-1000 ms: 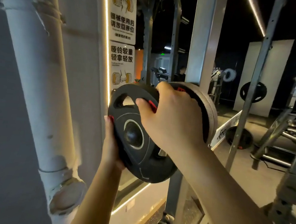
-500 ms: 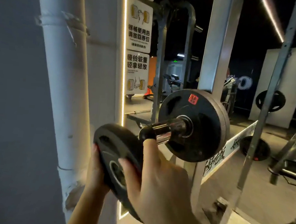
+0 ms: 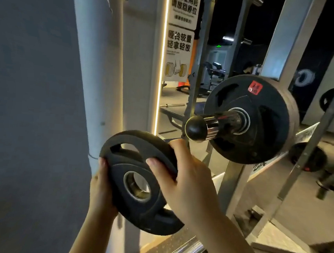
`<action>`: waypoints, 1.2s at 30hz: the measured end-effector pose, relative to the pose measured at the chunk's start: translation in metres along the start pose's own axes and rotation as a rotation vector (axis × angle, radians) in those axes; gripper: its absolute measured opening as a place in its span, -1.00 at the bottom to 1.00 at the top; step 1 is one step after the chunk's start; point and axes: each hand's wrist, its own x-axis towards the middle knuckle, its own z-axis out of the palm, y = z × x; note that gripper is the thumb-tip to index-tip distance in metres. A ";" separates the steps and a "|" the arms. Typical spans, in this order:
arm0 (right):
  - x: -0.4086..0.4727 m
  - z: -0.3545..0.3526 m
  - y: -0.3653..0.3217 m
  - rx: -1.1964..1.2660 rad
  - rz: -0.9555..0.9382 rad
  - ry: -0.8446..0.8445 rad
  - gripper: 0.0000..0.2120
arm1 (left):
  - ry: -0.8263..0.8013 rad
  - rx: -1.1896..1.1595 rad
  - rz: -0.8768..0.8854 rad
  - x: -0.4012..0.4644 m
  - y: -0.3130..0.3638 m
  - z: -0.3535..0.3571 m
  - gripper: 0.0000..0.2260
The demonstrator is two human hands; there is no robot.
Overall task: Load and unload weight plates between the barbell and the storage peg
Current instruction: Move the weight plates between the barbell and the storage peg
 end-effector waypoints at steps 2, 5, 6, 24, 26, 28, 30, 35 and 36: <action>-0.002 0.001 0.005 0.000 0.022 0.022 -0.59 | -0.037 0.013 0.050 -0.007 0.004 0.001 -0.20; -0.007 0.003 0.011 0.004 0.080 0.043 -0.61 | -0.040 0.080 0.056 -0.008 0.001 0.001 -0.29; -0.009 0.003 0.012 0.015 0.112 0.040 -0.63 | -0.038 0.093 0.045 -0.006 0.000 0.000 -0.25; -0.203 0.007 0.097 0.371 1.527 0.039 -0.84 | -0.300 0.624 -0.609 -0.078 -0.133 -0.040 -0.54; -0.229 -0.007 0.094 0.386 1.611 0.085 -0.78 | -0.374 0.639 -0.688 -0.094 -0.142 -0.036 -0.57; -0.257 -0.026 0.089 0.372 1.694 0.179 -0.73 | -0.460 0.625 -0.768 -0.118 -0.149 -0.027 -0.60; -0.278 -0.041 0.082 0.399 1.774 0.268 -0.75 | -0.497 0.593 -0.810 -0.135 -0.155 -0.022 -0.67; -0.346 -0.086 0.047 0.418 1.880 0.439 -0.58 | -0.648 0.743 -0.874 -0.196 -0.166 -0.006 -0.59; -0.362 -0.098 0.039 0.425 1.902 0.478 -0.57 | -0.678 0.755 -0.899 -0.212 -0.171 -0.006 -0.59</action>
